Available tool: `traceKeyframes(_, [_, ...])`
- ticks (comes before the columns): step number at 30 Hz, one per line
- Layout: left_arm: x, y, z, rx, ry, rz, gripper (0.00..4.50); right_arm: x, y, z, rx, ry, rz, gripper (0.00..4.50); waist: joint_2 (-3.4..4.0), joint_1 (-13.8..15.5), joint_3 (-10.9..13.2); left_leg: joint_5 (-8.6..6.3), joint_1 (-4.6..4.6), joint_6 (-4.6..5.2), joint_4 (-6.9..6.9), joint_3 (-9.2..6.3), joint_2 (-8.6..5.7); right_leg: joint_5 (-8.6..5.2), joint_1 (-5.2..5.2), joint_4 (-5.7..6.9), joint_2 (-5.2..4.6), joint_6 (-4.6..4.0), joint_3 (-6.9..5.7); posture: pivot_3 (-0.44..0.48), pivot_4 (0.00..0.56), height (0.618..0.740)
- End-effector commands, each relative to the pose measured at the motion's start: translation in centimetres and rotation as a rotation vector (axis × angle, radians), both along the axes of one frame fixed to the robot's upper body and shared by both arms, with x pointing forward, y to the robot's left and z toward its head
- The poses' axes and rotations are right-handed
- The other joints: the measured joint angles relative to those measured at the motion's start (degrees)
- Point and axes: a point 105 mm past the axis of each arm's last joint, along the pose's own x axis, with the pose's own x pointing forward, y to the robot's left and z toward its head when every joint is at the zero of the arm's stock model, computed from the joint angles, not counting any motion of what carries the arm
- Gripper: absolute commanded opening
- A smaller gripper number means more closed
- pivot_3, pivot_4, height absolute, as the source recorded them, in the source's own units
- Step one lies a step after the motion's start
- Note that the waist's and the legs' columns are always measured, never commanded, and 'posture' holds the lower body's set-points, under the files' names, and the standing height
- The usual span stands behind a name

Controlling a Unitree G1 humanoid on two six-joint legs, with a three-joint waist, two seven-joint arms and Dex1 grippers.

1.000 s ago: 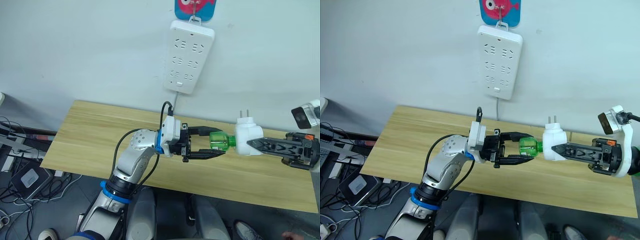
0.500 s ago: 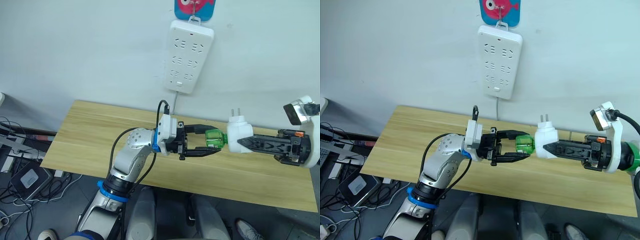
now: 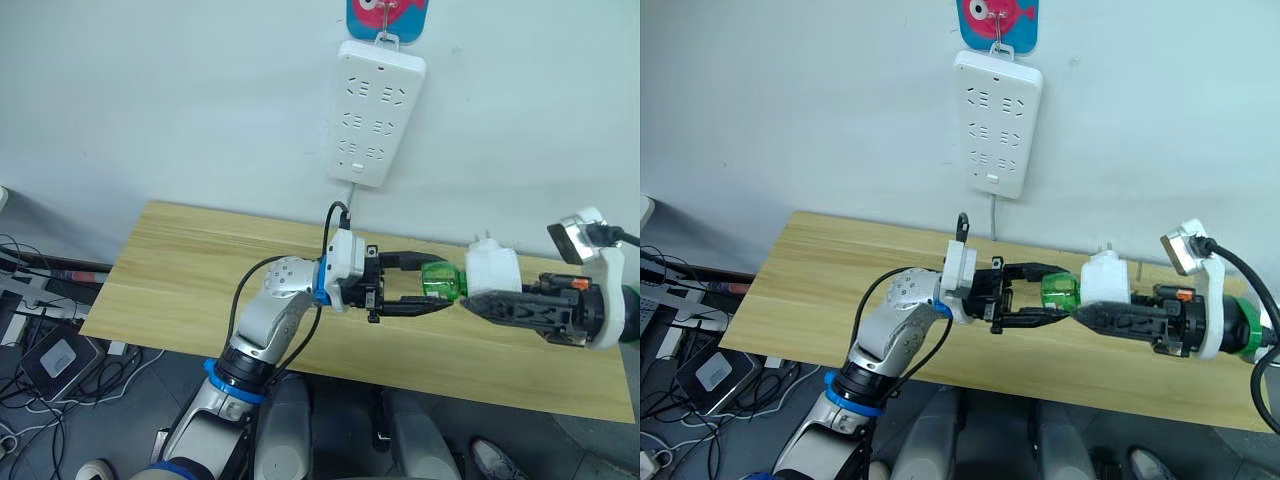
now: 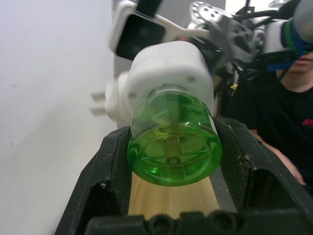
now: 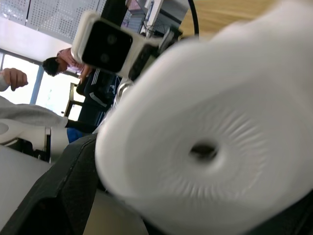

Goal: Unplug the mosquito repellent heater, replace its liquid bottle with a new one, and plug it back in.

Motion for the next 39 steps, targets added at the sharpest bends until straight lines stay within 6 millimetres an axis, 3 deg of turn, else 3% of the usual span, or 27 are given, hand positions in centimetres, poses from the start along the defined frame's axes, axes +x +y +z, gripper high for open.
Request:
traceKeyframes(1, [-0.4, -0.2, 1.2, -0.039, -0.028, -0.013, 2.28, -1.4, 1.0, 0.4, 0.039, -0.017, 0.065, 4.48, 0.00, 0.02, 0.00, 0.00, 0.00, 0.00, 0.00, -0.01, 0.00, 0.00, 0.00, 0.00, 0.00, 0.00, 0.00, 0.165, 0.338, 0.740])
traceKeyframes(4, [-0.2, -0.2, 1.4, -0.041, -0.031, -0.005, 2.28, -2.5, 1.0, -0.6, 0.014, 0.028, 0.070, 4.48, 0.00, 0.12, 0.00, 0.00, -0.01, 0.00, 0.01, -0.05, 0.00, -0.01, 0.00, 0.00, 0.00, 0.02, -0.03, 0.170, 0.339, 0.740])
traceKeyframes(7, [0.0, 0.0, 1.5, -0.037, -0.035, 0.002, 2.28, -3.3, -0.2, -1.1, -0.062, 0.076, 0.034, 4.48, 0.00, 0.20, 0.00, 0.00, -0.04, 0.00, 0.02, -0.04, -0.02, -0.01, 0.00, -0.02, -0.01, 0.02, -0.02, 0.170, 0.339, 0.740])
traceKeyframes(11, [0.1, 0.4, 1.4, -0.029, -0.037, 0.007, 2.28, -0.8, -4.1, -0.8, -0.125, 0.048, -0.223, 4.32, -0.02, 0.11, -0.01, 0.01, -0.02, 0.01, 0.06, -0.03, -0.01, 0.00, 0.01, 0.00, -0.01, 0.05, -0.01, 0.171, 0.340, 0.740])
traceKeyframes(13, [0.1, 0.5, 1.3, -0.022, -0.037, 0.000, 2.28, 0.1, -5.5, -0.6, -0.126, 0.022, -0.303, 3.89, -0.02, 0.10, -0.01, 0.02, -0.02, 0.03, 0.06, -0.02, -0.01, 0.01, 0.01, -0.01, -0.01, 0.06, 0.00, 0.161, 0.337, 0.740])
traceKeyframes(15, [-0.1, 0.7, 1.2, -0.012, -0.039, -0.010, 2.28, 1.5, -7.1, -0.7, -0.123, -0.001, -0.406, 3.13, -0.02, -0.01, -0.01, 0.03, -0.02, 0.03, 0.06, -0.01, -0.02, 0.00, 0.01, -0.01, -0.01, 0.07, 0.01, 0.161, 0.337, 0.740])
traceKeyframes(18, [-0.2, 0.8, 1.2, -0.004, -0.038, -0.023, 2.28, 2.5, -7.9, -0.6, -0.122, -0.021, -0.454, 2.07, -0.01, -0.14, -0.01, 0.03, -0.03, 0.03, 0.03, 0.00, -0.03, 0.00, -0.01, -0.02, 0.00, 0.08, 0.02, 0.155, 0.337, 0.740])
traceKeyframes(20, [-0.3, 0.9, 1.4, 0.009, -0.041, -0.047, 2.28, 4.5, -8.4, -0.1, -0.110, -0.075, -0.494, 1.32, -0.01, -0.56, 0.00, 0.02, -0.02, 0.03, 0.02, 0.00, -0.01, -0.01, -0.02, -0.03, 0.01, 0.09, 0.02, 0.153, 0.336, 0.740])
traceKeyframes(22, [-0.3, 1.0, 1.5, 0.017, -0.041, -0.060, 2.28, 6.0, -7.9, 0.2, -0.078, -0.103, -0.496, 0.54, -0.01, -1.25, 0.00, 0.03, -0.02, 0.03, 0.05, 0.02, -0.02, 0.00, -0.02, 0.00, 0.01, 0.08, 0.03, 0.153, 0.338, 0.740])
traceKeyframes(24, [-0.3, 0.8, 1.7, 0.018, -0.041, -0.061, 2.28, 6.3, -6.1, 0.0, -0.047, -0.101, -0.438, 0.08, 0.00, -1.43, -0.01, 0.04, -0.02, 0.05, 0.04, 0.01, -0.02, 0.01, -0.03, 0.00, 0.01, 0.08, 0.02, 0.162, 0.337, 0.740])
traceKeyframes(30, [0.1, 0.8, 1.9, 0.010, -0.025, -0.036, 2.28, 2.6, -1.0, -0.4, 0.043, -0.028, -0.196, 0.08, 0.00, -1.18, -0.01, 0.03, -0.09, 0.06, -0.11, -0.04, -0.03, 0.08, -0.06, 0.00, 0.00, -0.04, -0.04, 0.174, 0.339, 0.740])
traceKeyframes(39, [0.5, 0.9, 1.1, 0.028, -0.022, -0.004, 2.28, -1.0, 0.9, 0.6, 0.095, -0.085, -0.031, 0.08, 0.02, -1.25, -0.02, 0.05, -0.16, 0.08, 0.05, -0.04, -0.02, 0.01, -0.04, -0.01, -0.01, 0.08, -0.06, 0.155, 0.330, 0.740])
